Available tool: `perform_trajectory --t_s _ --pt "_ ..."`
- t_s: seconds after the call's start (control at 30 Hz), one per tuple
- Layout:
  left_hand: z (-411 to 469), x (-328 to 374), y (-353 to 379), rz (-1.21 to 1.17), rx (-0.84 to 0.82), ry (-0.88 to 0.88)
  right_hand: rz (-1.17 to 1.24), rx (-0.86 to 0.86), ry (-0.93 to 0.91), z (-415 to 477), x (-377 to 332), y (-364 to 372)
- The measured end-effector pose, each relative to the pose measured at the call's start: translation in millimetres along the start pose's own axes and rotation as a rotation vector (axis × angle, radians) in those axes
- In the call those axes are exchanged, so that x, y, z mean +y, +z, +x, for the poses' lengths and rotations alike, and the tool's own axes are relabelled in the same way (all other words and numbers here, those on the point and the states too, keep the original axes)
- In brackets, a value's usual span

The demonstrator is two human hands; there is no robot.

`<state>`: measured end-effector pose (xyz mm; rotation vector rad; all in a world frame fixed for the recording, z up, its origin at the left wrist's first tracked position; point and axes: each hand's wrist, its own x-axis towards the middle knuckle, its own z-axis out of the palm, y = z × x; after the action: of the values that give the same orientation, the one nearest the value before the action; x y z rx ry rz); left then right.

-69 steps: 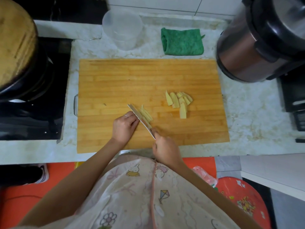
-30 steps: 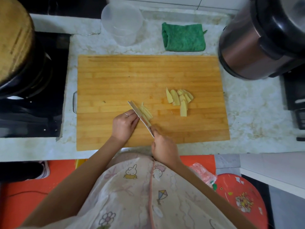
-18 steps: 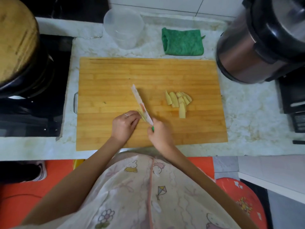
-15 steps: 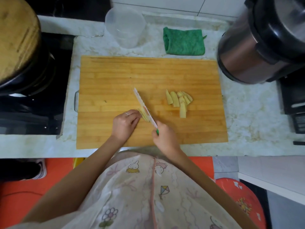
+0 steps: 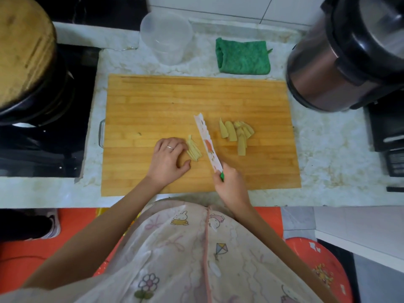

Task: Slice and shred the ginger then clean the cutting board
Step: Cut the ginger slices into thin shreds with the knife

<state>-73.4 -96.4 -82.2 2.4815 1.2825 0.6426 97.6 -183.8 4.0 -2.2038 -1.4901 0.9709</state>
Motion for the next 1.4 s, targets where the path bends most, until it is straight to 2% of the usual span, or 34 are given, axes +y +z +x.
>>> perform_trajectory --t_s 0.17,0.6,1.4 --pt "7 3 1 0.049 -0.064 0.019 0.028 0.015 -0.028 -5 3 -3" --pt "5 10 5 -0.062 -0.016 0.023 0.061 0.009 -0.012 -5 8 -10" --pt "6 6 4 -0.084 -0.116 0.155 0.025 -0.059 -0.035 -1 15 -22"
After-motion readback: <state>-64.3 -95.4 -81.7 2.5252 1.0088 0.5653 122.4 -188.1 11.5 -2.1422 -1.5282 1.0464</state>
